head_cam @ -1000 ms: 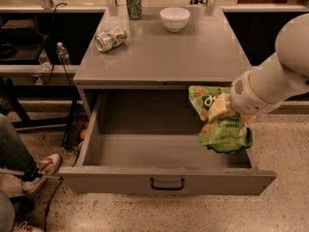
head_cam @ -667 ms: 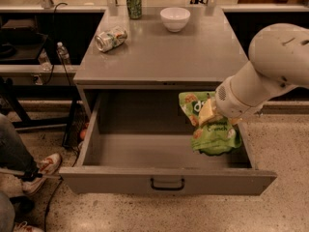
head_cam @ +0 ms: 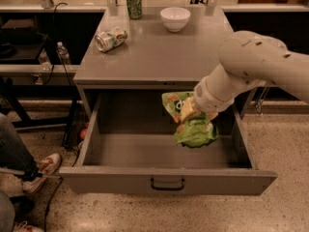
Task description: Place green rice chip bag into top drawer
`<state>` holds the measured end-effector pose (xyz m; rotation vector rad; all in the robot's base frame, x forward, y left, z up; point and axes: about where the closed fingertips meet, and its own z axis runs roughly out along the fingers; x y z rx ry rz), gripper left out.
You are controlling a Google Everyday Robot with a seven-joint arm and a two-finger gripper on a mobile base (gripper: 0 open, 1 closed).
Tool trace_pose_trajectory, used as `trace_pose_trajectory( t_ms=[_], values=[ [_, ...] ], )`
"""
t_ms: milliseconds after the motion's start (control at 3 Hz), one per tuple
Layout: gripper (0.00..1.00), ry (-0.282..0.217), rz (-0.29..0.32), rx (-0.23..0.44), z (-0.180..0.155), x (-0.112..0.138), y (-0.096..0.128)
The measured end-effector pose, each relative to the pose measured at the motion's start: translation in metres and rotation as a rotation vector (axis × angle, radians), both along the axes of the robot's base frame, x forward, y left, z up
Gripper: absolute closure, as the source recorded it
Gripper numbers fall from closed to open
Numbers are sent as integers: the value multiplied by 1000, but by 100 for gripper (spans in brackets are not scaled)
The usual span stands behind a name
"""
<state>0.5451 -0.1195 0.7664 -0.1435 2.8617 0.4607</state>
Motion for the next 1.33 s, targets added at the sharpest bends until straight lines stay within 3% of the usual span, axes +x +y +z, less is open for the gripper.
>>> trace_pose_trajectory(
  t_ms=[333,667,1000,1333],
  values=[
    [97,35,33,32,-31,26,21],
    [75,46,39,46,-52,35,28],
    [43,56,41,64,-81,32,37],
    [20,62,50,78,-93,28,43]
  ],
)
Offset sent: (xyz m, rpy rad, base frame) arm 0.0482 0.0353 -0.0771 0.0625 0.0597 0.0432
